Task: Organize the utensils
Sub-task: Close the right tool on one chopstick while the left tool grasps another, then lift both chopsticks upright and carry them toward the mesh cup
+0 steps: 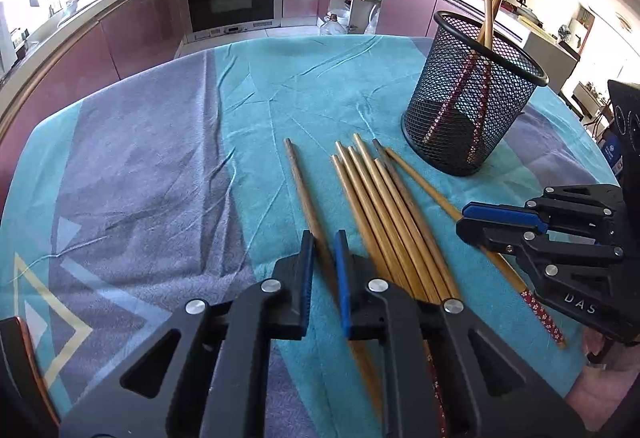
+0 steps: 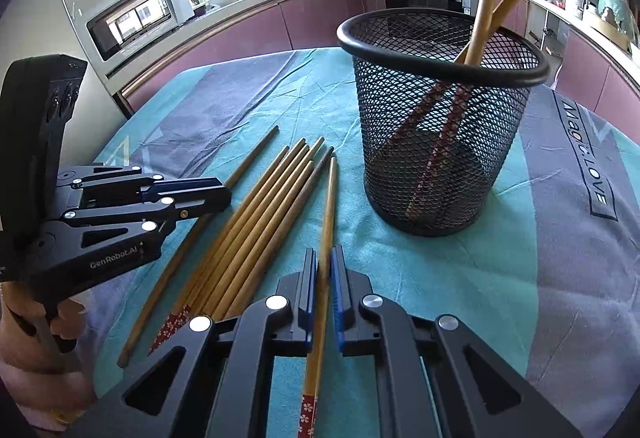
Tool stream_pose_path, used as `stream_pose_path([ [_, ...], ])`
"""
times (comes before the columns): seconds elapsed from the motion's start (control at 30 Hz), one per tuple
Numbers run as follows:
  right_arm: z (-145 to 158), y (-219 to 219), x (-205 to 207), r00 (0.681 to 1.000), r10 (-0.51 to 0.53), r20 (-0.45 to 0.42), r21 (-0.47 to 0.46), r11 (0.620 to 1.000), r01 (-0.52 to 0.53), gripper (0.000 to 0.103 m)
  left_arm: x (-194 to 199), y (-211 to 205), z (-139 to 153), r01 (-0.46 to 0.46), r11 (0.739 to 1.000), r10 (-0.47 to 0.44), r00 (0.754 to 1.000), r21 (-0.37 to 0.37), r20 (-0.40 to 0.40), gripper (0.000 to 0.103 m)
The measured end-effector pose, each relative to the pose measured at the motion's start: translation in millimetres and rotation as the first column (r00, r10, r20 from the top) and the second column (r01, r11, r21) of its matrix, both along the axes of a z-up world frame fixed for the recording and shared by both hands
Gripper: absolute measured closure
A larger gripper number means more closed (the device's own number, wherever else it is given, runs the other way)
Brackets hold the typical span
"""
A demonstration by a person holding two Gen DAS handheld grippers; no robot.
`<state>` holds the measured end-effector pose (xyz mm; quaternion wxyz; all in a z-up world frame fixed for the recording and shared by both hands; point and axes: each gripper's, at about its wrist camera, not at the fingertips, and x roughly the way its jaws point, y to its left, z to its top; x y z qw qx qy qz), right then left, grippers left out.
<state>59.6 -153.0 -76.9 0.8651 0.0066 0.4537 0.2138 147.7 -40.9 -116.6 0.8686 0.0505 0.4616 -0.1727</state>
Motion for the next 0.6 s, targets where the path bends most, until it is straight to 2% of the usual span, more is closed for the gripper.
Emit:
stream_pose_path([
  [0.23, 2, 8, 4, 1.0, 0.009, 0.024, -0.043, 0.999, -0.008, 0.096, 7, -4, -1, -0.009, 1.0, 0.009, 1.0, 0.012, 0.004, 0.086],
  [0.33, 1, 4, 5, 1.0, -0.001, 0.017, -0.015, 1.0, 0.002, 0.097, 7, -5, -1, -0.026, 1.0, 0.026, 1.0, 0.015, 0.009, 0.091],
  [0.6, 10, -14, -3, 0.999, -0.013, 0.034, 0.044, 0.999, 0.011, 0.098, 0, 3, 3, -0.055, 0.997, 0.056, 0.998, -0.044, 0.003, 0.094],
])
